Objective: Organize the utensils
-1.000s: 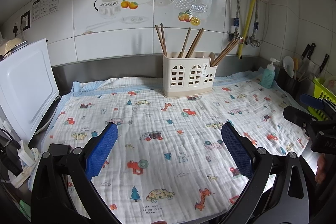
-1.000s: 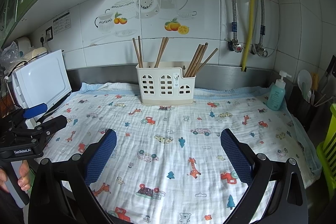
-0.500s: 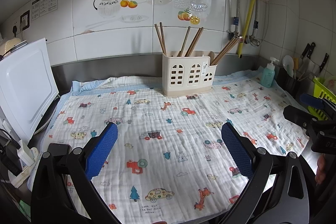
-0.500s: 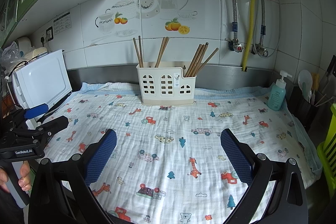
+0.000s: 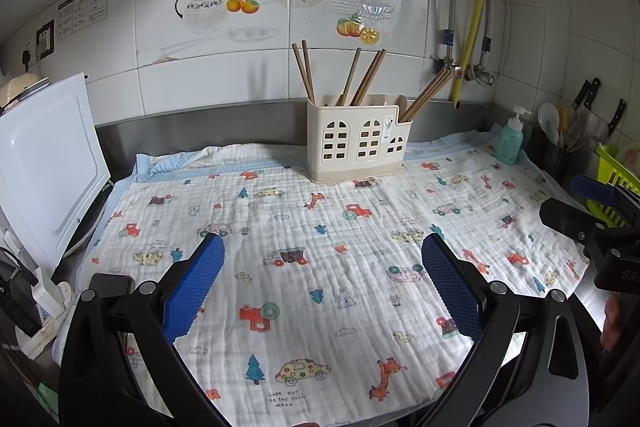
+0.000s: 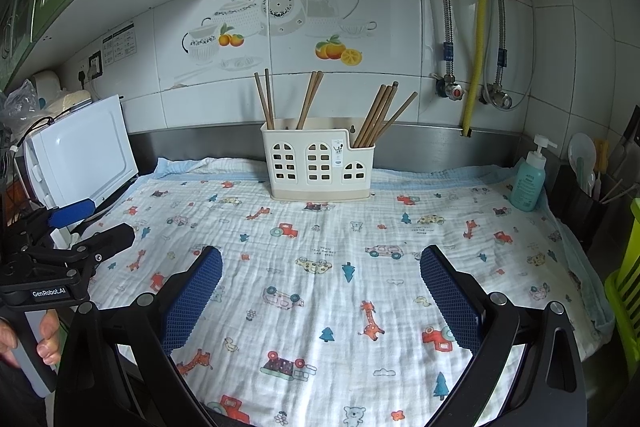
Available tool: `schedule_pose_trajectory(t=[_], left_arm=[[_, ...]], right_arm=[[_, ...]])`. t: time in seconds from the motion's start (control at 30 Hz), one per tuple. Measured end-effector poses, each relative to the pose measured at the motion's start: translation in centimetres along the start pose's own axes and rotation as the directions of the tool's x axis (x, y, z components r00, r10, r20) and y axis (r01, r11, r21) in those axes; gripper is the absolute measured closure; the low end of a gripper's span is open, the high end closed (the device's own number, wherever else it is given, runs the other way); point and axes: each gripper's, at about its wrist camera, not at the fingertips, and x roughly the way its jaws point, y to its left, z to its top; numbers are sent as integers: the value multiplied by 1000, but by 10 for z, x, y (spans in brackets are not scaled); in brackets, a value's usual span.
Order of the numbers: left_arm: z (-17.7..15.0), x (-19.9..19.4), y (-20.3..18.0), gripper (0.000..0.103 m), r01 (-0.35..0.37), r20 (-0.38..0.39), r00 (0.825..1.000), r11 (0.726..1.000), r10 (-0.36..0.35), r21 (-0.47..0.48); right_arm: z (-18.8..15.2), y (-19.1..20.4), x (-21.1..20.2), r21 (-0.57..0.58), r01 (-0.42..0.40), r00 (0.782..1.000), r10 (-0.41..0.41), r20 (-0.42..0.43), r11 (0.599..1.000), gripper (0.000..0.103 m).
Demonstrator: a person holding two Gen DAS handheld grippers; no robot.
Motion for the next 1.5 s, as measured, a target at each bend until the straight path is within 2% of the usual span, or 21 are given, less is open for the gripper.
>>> schedule_pose_trajectory(t=[1.5], left_arm=[[1, 6, 3, 5, -5, -17, 1000, 1000, 5, 2]], right_arm=[[0, 1, 2, 7, -2, 1000, 2, -4, 1000, 7]])
